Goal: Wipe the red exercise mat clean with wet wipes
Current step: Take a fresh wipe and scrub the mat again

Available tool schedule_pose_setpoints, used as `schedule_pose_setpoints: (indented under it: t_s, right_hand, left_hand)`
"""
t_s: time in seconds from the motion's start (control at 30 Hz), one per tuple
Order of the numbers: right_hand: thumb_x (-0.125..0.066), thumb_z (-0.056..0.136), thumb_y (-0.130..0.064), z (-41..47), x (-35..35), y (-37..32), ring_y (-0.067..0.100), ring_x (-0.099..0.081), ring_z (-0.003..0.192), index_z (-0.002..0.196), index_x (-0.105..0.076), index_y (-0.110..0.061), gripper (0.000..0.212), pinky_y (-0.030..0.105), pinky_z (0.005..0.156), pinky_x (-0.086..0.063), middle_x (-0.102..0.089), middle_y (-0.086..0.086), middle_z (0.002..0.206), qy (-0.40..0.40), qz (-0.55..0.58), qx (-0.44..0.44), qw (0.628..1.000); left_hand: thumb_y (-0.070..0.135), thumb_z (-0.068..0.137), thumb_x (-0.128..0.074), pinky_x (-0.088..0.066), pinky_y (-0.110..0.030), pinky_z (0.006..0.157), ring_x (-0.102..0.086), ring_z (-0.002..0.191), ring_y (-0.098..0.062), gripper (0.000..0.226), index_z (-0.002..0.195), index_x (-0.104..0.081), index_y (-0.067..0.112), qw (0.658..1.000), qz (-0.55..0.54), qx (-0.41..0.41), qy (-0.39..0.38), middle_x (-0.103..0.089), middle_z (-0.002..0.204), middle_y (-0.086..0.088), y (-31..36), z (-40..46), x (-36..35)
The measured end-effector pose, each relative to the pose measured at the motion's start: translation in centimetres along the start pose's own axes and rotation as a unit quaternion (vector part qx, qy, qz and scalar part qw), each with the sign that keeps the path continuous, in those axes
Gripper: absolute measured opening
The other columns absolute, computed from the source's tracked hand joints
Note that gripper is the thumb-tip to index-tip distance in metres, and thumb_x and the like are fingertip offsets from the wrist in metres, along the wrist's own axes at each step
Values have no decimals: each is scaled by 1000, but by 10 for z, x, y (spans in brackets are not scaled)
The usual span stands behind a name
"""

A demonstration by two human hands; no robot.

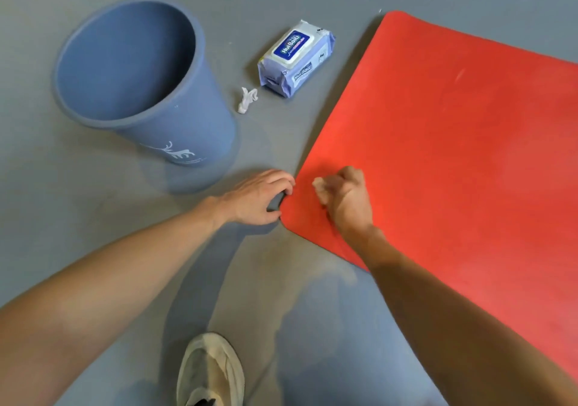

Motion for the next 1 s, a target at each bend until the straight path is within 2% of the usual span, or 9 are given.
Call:
schedule_pose_setpoints:
  t_s: [0.1,0.17,0.33,0.47,0.53,0.6,0.7,0.77,1.0]
  right_hand:
    - [-63,89,-22,-6,-14,-8,26,-56,84,85,-69,-22,7,39,75,-47,-59,12,95,-41,6,4,999]
    - [-61,94,-16,-41,-38,-31,22,-51,89,98,-70,-21,11,36,79,-47,-56,7,102,-111,-5,52,992]
    - [-51,89,-4,-73,-37,-49,29,-48,81,111,-67,-9,28,42,64,-51,-56,7,93,-121,-23,138,983]
    - [-51,95,-17,-77,-31,-48,31,-49,91,132,-62,-8,40,37,80,-46,-60,12,115,-144,-34,193,970]
    - [-39,103,-23,-82,-39,-49,34,-51,101,137,-58,-9,41,38,90,-43,-58,13,127,-163,-50,215,962]
    - [-33,102,-16,-77,-47,-48,34,-54,99,127,-62,-9,39,38,86,-44,-61,10,119,-168,-43,210,962]
    - [-54,92,-5,-65,-43,-60,29,-53,86,105,-69,-6,20,39,66,-49,-61,8,96,-136,-17,207,969]
    - [-61,97,-13,-57,-39,-63,23,-52,89,100,-70,-9,11,34,67,-46,-60,6,95,-139,-3,200,970]
    - [-48,96,-21,-76,8,-11,24,-54,73,96,-80,-22,32,26,66,-37,-57,3,83,-206,-53,286,934]
  left_hand:
    - [35,75,-61,-44,-38,104,-54,124,-22,41,112,-61,16,1000,9,16,23,-57,133,2,5,-2,0]
    - [35,77,-61,-44,-42,101,-53,124,-23,39,112,-59,17,999,28,26,38,-56,131,3,8,-3,-4]
    - [24,86,-65,-41,-44,102,-47,131,-28,33,116,-59,14,993,93,20,70,-52,132,-3,17,-4,-15]
    - [28,89,-60,-43,-45,99,-47,129,-27,30,115,-59,13,991,104,25,78,-52,131,-4,20,-2,-12]
    - [28,88,-57,-44,-45,101,-46,130,-26,31,116,-58,13,992,101,28,71,-51,132,-3,20,-3,-12]
    - [24,87,-56,-44,-45,104,-46,133,-26,34,119,-59,13,994,88,27,61,-51,135,-3,19,-4,-13]
    - [18,89,-51,-44,-47,110,-45,139,-27,40,128,-59,11,996,75,30,42,-50,143,-5,17,-10,-13]
    - [17,90,-50,-43,-48,113,-44,141,-27,43,132,-58,11,996,84,26,33,-49,147,-6,15,-13,-12]
    - [28,94,-48,-43,-45,115,-36,151,-23,39,129,-59,13,992,111,-16,49,-50,150,-5,21,-14,-11]
Point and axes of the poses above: each hand's wrist, its own z-axis towards the middle knuckle, its own x-axis out of the back of the hand, y = z × x, the point moved 9 cm from there along z, towards the middle knuckle
